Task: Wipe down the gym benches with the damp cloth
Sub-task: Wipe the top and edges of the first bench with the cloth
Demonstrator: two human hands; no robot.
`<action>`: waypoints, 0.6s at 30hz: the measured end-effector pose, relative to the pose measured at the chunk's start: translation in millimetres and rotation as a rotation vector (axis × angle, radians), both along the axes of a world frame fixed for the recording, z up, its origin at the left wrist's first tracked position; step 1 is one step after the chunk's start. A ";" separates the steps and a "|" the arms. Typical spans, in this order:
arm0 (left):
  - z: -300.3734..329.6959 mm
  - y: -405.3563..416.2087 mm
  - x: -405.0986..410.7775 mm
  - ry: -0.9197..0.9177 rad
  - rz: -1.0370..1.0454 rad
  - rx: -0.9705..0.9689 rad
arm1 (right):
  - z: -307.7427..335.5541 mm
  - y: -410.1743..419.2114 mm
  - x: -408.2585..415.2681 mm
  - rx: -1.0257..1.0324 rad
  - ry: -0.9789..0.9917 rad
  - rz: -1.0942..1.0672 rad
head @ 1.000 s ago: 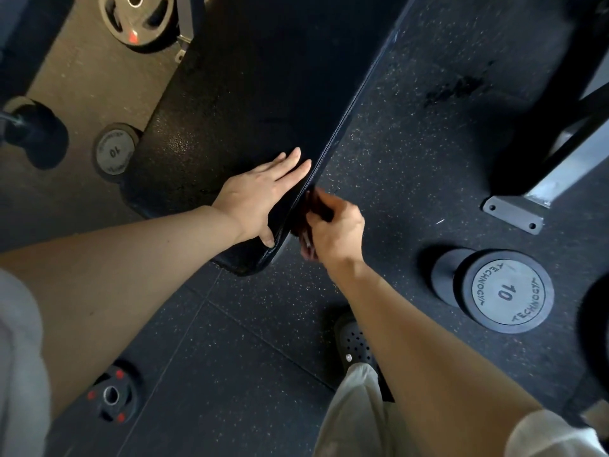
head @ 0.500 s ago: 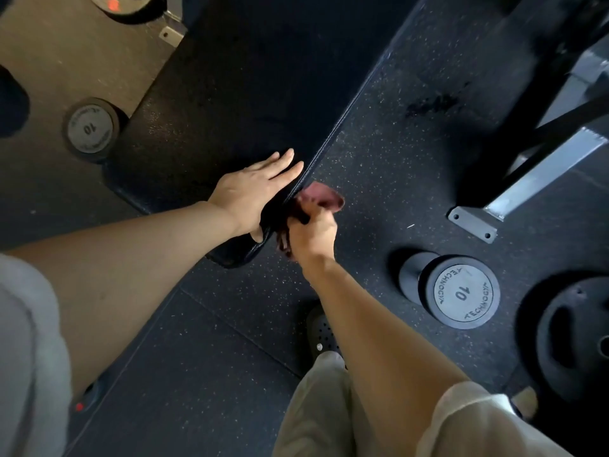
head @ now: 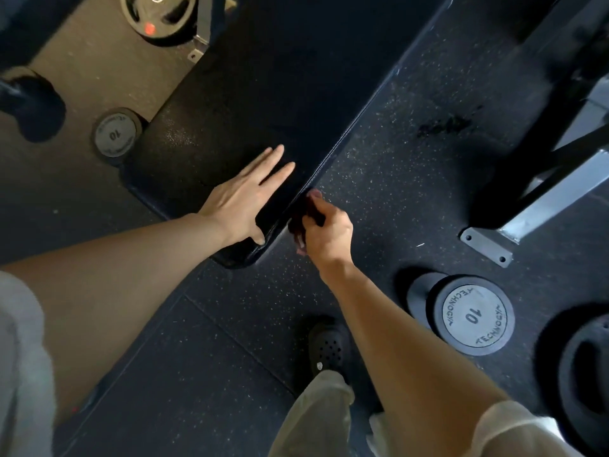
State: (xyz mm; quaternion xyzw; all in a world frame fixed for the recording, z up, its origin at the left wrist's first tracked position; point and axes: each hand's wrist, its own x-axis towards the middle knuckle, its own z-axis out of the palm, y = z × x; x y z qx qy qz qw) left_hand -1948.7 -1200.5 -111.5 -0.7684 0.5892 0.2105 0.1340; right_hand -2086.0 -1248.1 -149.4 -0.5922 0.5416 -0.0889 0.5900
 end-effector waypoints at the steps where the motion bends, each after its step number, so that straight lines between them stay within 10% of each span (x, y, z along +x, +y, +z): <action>1: 0.3 4.3 -2.3 -0.024 -0.007 -0.007 | -4.2 1.7 0.6 -0.012 -0.006 0.034; 18: -10.4 9.9 -20.8 0.037 0.105 0.093 | -32.1 26.6 -15.1 -0.206 -0.227 0.055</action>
